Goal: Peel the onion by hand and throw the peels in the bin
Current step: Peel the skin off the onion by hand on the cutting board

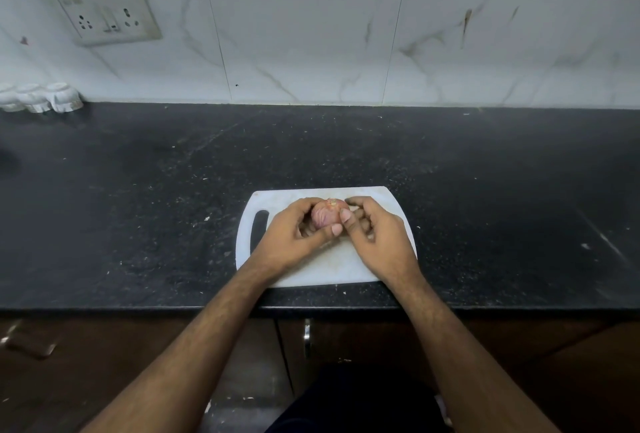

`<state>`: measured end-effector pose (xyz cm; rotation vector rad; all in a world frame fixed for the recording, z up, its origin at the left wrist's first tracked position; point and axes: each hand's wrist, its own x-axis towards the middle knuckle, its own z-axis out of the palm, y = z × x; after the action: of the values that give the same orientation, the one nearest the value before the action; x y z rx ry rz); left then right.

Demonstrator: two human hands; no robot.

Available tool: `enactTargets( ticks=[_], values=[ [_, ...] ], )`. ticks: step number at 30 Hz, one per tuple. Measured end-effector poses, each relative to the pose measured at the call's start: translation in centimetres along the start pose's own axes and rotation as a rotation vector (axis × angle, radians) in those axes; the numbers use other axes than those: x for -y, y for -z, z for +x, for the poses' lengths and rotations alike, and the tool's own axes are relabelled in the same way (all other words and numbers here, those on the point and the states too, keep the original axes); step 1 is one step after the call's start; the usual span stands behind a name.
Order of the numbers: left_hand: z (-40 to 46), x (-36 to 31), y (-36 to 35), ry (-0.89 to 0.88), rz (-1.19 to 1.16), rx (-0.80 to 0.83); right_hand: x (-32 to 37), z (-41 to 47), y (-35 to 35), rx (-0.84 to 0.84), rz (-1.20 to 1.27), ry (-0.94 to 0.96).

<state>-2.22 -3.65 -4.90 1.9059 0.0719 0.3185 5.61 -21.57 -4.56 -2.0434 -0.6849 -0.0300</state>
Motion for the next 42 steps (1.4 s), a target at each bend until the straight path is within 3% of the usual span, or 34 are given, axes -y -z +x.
enactTargets(
  ticks=[6, 17, 32, 42],
  values=[
    [0.09, 0.47, 0.02, -0.063, 0.097, -0.027, 0.01, -0.07, -0.05, 0.010, -0.004, 0.137],
    [-0.08, 0.36, 0.01, -0.093, 0.139, -0.016, 0.07, -0.04, 0.02, -0.020, 0.039, 0.189],
    [0.03, 0.32, 0.28, -0.074, 0.156, 0.039, 0.12, -0.11, -0.03, -0.018, 0.069, 0.088],
    [-0.11, 0.27, 0.53, -0.045, 0.140, 0.052, 0.51, -0.31, 0.24, 0.007, 0.214, -0.112]
  ],
)
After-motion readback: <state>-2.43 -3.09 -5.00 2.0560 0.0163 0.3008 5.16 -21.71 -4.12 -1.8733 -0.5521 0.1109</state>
